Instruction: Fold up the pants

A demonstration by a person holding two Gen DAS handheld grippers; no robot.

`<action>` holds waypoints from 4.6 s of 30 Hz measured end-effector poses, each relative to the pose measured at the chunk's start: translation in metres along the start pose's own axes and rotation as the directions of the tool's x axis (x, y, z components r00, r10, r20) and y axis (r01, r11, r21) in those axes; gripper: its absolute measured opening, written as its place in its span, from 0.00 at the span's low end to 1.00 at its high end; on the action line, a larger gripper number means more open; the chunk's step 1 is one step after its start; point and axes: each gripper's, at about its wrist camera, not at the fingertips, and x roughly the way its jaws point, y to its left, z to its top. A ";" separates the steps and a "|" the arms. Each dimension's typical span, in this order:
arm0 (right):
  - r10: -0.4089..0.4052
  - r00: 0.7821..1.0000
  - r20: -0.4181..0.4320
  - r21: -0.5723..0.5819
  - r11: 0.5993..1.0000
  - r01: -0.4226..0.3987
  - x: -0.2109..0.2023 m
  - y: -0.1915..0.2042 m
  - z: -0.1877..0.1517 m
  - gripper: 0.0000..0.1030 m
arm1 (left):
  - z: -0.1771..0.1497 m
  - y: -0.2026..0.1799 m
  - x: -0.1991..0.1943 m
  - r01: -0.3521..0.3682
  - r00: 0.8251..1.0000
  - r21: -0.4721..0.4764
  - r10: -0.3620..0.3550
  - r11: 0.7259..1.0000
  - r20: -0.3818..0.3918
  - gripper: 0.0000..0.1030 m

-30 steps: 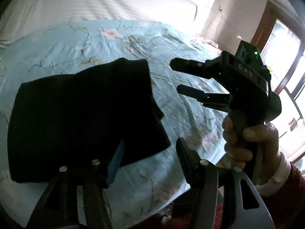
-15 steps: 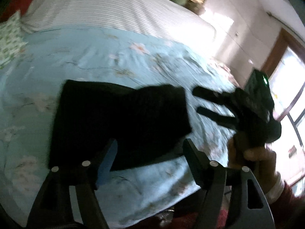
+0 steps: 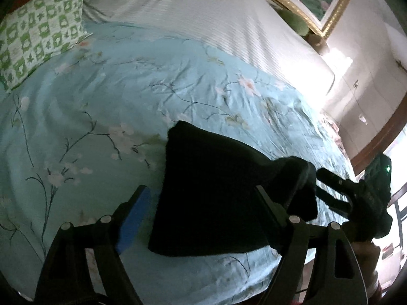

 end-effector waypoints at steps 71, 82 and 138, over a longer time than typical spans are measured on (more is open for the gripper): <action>0.243 0.955 -0.170 -0.075 0.963 -0.259 0.043 -0.003 0.002 0.44 | 0.029 0.023 0.044 0.009 0.996 -0.095 -0.017 0.995 -0.086 0.30; 0.283 0.940 -0.189 -0.124 0.943 -0.308 0.063 0.029 0.016 0.44 | 0.043 0.042 0.014 -0.047 0.999 -0.112 0.046 0.993 -0.012 0.30; 0.118 0.976 -0.184 -0.216 0.964 -0.157 0.130 0.049 0.041 0.68 | 0.050 0.095 0.033 -0.260 0.964 -0.168 0.265 0.951 0.005 0.71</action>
